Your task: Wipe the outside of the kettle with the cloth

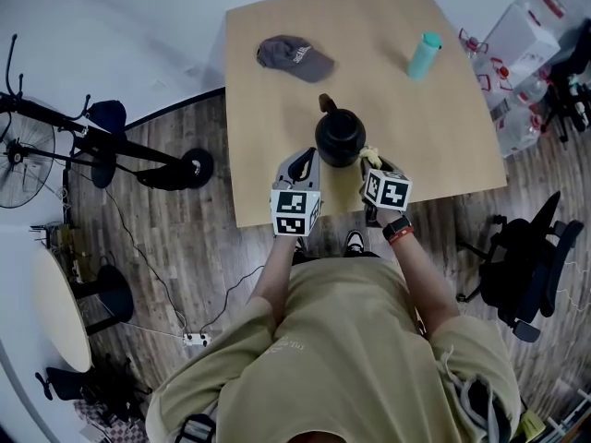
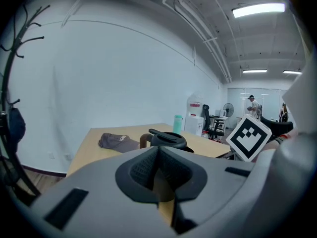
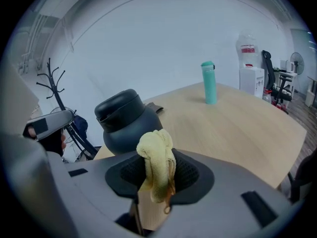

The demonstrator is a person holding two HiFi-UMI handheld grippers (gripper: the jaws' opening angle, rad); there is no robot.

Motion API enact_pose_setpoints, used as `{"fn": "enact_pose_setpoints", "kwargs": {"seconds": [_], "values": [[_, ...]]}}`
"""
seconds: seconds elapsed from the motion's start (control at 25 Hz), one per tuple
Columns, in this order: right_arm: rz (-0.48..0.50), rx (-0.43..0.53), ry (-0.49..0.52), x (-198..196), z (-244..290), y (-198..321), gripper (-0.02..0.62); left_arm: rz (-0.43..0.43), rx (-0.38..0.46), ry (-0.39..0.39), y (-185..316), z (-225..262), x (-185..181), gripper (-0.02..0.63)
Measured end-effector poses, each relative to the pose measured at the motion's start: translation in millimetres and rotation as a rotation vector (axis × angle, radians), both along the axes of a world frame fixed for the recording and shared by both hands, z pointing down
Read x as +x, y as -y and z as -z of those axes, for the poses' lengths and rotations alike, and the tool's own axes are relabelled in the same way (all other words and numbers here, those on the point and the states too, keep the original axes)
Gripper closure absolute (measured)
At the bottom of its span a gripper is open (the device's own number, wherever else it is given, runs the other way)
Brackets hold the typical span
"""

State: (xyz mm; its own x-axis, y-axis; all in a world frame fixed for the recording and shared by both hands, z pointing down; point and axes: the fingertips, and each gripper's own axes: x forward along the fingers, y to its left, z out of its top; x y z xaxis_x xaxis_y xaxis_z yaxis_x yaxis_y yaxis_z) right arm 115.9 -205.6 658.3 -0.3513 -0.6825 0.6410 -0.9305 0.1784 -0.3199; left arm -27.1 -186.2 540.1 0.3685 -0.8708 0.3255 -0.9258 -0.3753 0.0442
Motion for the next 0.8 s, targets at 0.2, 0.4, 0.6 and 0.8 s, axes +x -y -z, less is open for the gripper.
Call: {"fn": "enact_pose_setpoints", "kwargs": {"seconds": [0.2,0.4,0.6,0.8], "values": [[0.043,0.016,-0.001,10.1,-1.2,15.5,0.456,0.034,0.001,0.005,-0.1,-2.4,2.2,0.581],[0.109,0.013,0.014,12.7,-4.1,31.4,0.456,0.067,-0.003,0.011,-2.2,-4.3,1.0,0.581],[0.202,0.012,-0.015,12.6,-7.2,49.0,0.456,0.095,-0.008,0.02,-2.5,-5.6,-5.5,0.581],[0.294,0.03,-0.058,13.7,-5.0,62.7,0.456,0.107,-0.007,0.031,-3.5,-1.1,-7.8,0.581]]}}
